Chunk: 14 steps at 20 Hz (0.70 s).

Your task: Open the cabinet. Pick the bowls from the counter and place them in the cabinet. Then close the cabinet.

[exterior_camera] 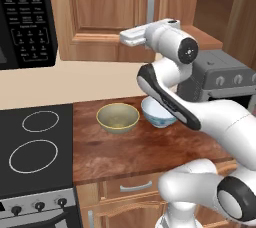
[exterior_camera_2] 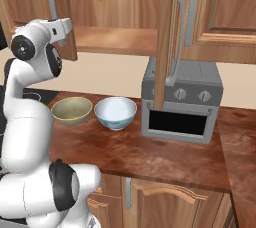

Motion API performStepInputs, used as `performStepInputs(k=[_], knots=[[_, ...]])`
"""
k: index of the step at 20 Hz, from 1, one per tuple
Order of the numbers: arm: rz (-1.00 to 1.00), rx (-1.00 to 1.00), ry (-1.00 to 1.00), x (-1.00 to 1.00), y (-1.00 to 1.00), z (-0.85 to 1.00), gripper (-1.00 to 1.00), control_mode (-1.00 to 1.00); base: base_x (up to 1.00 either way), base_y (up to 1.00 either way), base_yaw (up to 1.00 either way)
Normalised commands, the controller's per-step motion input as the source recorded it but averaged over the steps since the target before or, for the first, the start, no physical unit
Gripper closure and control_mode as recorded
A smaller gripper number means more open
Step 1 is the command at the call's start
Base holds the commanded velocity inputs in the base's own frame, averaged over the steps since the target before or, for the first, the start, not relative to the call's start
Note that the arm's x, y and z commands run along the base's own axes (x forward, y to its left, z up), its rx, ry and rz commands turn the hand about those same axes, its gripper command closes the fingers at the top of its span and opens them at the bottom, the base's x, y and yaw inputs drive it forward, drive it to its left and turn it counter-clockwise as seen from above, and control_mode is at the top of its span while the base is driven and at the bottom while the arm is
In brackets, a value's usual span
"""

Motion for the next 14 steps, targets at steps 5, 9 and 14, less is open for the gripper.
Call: performStepInputs(k=[5, 9, 14], knots=[[-0.2, 0.0, 0.14, -0.78, 1.0, 0.09, 1.0, -1.0, 0.0, 0.0, 0.0], [-0.2, 0.0, 0.1, -0.77, 1.0, 0.01, 1.0, -1.0, 0.0, 0.0, 0.0], [-0.17, 0.0, 0.12, -0.55, 1.0, 0.0, 1.0, -1.0, 0.0, 0.0, 0.0]])
